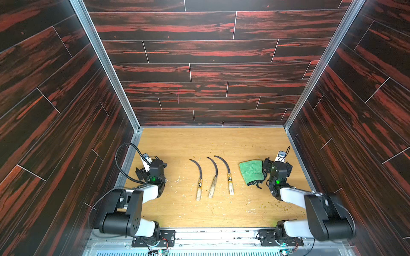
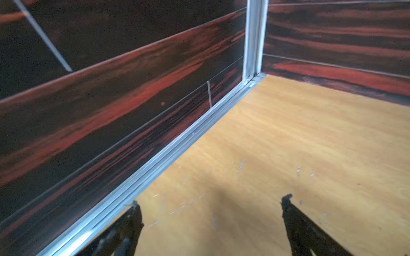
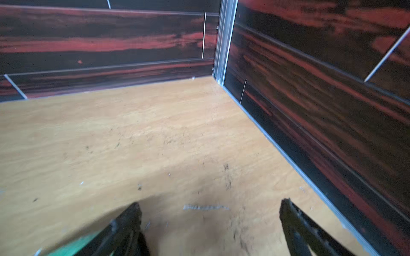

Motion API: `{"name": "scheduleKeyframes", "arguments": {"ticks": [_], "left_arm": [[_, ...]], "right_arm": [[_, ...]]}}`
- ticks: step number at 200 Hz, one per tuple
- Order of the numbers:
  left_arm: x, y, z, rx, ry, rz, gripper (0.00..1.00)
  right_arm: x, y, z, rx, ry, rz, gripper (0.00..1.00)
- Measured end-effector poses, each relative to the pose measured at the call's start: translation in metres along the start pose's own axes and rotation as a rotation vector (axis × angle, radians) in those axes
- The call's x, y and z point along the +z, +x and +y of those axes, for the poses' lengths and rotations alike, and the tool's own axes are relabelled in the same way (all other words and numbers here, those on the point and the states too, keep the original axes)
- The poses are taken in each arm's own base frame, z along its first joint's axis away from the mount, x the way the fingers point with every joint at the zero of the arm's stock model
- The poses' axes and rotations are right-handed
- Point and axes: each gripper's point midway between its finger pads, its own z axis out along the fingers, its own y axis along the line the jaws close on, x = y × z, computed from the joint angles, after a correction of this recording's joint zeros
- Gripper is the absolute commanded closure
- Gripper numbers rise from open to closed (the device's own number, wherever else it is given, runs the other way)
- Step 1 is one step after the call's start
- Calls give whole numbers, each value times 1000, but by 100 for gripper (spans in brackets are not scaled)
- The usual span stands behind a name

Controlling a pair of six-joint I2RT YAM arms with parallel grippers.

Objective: Wipe small sickles with rags
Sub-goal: Reset both arms

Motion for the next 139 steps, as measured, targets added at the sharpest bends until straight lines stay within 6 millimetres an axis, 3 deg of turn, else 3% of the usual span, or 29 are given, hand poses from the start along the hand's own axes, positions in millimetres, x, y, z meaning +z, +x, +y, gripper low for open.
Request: {"name": "scheduleKeyframes", "arguments": {"ticks": [36,104,139], "left_arm": [[-3,2,-10,-12,93,-20,0],[0,23,-31,36,213,1,0],[5,11,-38,30,222,-9,0]], "right_arm": [[7,0,-1,10,-14,-50,2],[-5,12,-2,54,-171,-107,2],[9,-4,7,79,-243,-115,2]]}}
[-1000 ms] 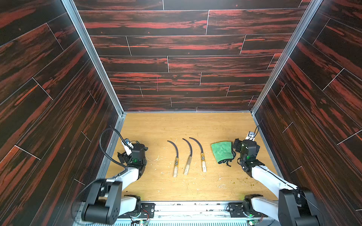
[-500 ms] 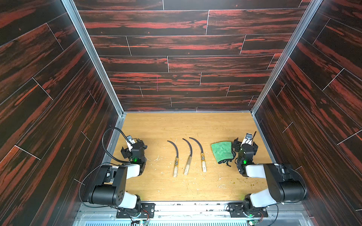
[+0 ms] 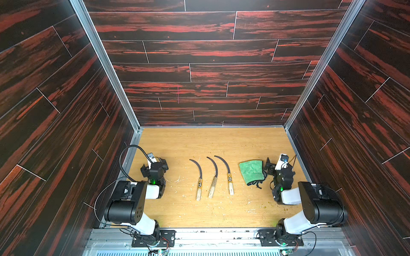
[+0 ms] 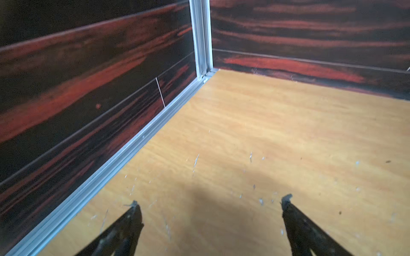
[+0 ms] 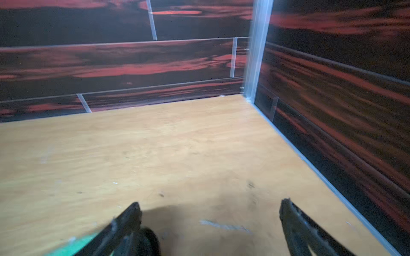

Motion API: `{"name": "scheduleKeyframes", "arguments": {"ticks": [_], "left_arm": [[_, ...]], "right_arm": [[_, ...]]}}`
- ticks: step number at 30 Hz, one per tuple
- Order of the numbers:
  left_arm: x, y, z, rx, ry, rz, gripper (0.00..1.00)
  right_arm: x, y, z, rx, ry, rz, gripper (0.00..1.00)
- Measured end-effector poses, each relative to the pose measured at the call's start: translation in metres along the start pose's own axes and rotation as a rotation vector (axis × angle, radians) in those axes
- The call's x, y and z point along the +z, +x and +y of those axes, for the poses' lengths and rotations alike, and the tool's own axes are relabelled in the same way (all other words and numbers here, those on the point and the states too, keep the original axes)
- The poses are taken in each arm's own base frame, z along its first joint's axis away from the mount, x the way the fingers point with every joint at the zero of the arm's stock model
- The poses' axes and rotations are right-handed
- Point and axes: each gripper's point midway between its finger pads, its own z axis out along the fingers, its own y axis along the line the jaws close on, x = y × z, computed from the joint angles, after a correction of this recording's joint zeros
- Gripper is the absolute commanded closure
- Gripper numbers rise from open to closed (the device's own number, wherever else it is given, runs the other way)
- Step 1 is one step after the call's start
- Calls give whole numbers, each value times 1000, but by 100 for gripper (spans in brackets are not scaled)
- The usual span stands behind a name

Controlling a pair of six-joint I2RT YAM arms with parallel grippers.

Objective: Wipe small sickles with rags
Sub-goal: Reset both arms

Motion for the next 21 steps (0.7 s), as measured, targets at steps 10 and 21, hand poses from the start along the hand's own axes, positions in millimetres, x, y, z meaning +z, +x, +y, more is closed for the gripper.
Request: {"name": "scheduleKeyframes", "arguments": {"ticks": [10,21], "left_arm": [[0,6,0,14,3,26,0],[0,7,0,14,2,27,0]], "right_arm": [[4,5,3,25,-45,33,2],[4,5,4,26,-54,36,2]]}}
